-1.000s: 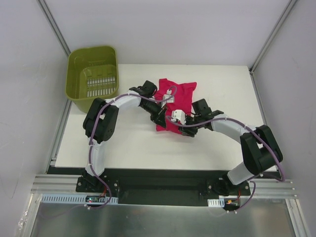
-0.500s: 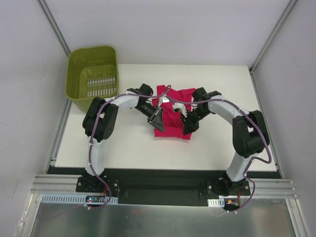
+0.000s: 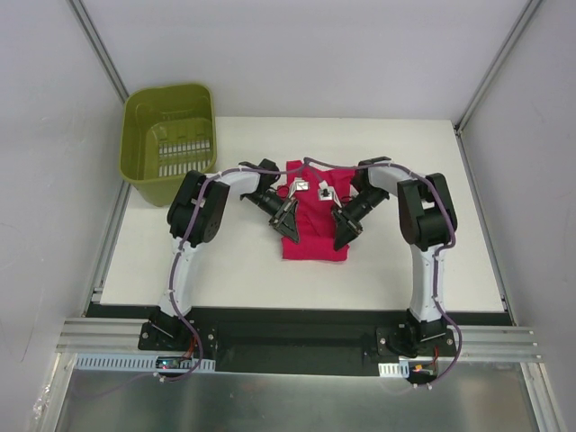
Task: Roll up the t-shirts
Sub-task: Roll the T-shirt to the center of the board.
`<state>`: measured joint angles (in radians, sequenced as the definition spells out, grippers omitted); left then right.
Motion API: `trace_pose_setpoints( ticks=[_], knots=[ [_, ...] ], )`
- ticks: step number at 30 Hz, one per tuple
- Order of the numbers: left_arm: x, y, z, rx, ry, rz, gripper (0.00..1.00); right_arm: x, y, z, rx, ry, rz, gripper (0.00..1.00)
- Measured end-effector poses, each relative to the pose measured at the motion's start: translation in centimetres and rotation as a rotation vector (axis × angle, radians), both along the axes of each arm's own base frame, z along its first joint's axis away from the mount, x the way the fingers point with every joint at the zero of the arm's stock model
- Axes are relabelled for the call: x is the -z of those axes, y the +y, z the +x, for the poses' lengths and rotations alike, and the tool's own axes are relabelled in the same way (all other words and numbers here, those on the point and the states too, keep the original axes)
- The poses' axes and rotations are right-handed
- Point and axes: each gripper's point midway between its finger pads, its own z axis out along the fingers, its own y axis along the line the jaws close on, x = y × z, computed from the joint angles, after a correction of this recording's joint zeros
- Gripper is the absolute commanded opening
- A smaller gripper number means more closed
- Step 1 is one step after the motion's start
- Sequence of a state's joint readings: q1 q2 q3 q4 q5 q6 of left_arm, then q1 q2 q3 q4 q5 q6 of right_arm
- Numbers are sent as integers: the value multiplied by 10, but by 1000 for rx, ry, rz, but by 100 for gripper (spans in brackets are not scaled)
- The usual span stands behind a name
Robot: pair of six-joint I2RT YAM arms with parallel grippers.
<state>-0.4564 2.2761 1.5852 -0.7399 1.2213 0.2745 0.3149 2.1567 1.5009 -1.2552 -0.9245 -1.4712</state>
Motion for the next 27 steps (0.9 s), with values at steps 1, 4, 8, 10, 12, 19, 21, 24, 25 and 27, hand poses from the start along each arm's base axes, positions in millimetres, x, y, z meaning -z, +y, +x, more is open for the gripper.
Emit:
trace_pose_setpoints(
  ticks=[1, 4, 8, 10, 12, 19, 21, 24, 25, 27],
  knots=[
    [2, 0, 1, -1, 7, 4, 0, 2, -1, 4, 10, 14, 2, 18],
    [9, 0, 7, -7, 12, 13, 1, 9, -3, 19, 37, 27, 11, 20],
    [16, 1, 18, -20, 8, 27, 1, 15, -5, 35, 61, 29, 17, 41],
    [20, 3, 20, -25, 14, 35, 2, 14, -6, 41, 69, 22, 19, 51],
    [22, 4, 20, -26, 22, 39, 2, 14, -7, 46, 78, 15, 21, 57],
    [22, 6, 21, -31, 27, 42, 3, 10, -6, 46, 111, 64, 16, 66],
    [22, 6, 21, -31, 28, 43, 3, 9, -6, 45, 115, 73, 15, 70],
    [23, 6, 22, -31, 31, 46, 4, 7, -4, 41, 131, 105, 24, 87],
    [23, 5, 23, -31, 29, 46, 4, 7, -4, 40, 134, 113, 26, 92],
    [24, 5, 24, -31, 26, 52, 4, 2, -1, 35, 152, 153, 34, 87]
  ],
)
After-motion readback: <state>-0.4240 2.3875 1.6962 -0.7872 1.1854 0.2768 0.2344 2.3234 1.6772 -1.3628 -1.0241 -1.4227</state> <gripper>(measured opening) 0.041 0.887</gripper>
